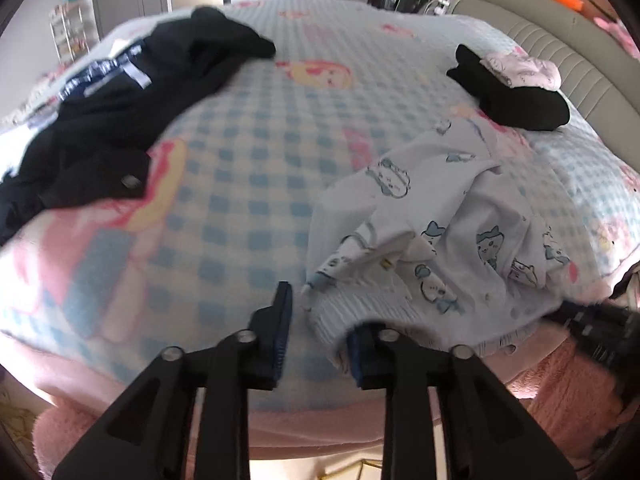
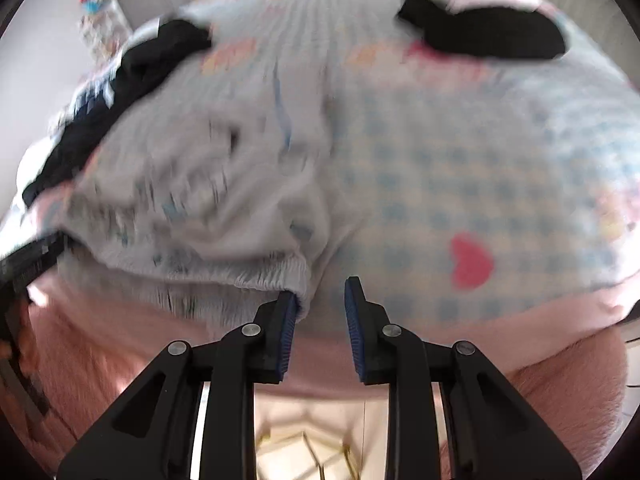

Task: Fold clothes

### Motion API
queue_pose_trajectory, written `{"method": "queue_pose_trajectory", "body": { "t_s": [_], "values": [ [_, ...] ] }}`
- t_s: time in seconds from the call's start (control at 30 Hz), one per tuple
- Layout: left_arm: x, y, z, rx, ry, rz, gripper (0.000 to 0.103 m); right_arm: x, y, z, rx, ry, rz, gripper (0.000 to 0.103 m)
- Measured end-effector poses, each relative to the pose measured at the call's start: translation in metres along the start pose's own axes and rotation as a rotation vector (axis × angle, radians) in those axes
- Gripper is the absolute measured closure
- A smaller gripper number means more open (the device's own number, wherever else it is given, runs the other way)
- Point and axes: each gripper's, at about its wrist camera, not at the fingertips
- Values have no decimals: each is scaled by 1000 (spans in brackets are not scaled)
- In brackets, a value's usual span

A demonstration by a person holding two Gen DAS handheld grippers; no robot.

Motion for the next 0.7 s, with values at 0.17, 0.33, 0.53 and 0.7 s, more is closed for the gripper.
{"method": "queue_pose_trajectory", "body": {
  "t_s": [0.17,0.33,0.53,0.7],
  "values": [
    [-34,-9,-5,10,-84,-61,91,-9,-8,-4,35,-46,30,92],
    [-59,-17,-15,23,-114,-75,91,-20,-8,10,0,-64,57,92],
    [-50,-12,-25,-31,-75,-105,91,15,21,0,-71,49,82,57],
    [-52,-9,-27,-33,-75,-73,91,14,22,-8,-12,-14,109,83]
  ]
}}
Point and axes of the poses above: each gripper's, at about its wrist camera, not at the fingertips, and x roughly the way its jaws point, y to its left, z to its top, and after that the axes turned 4 degrees about -z, right-handed
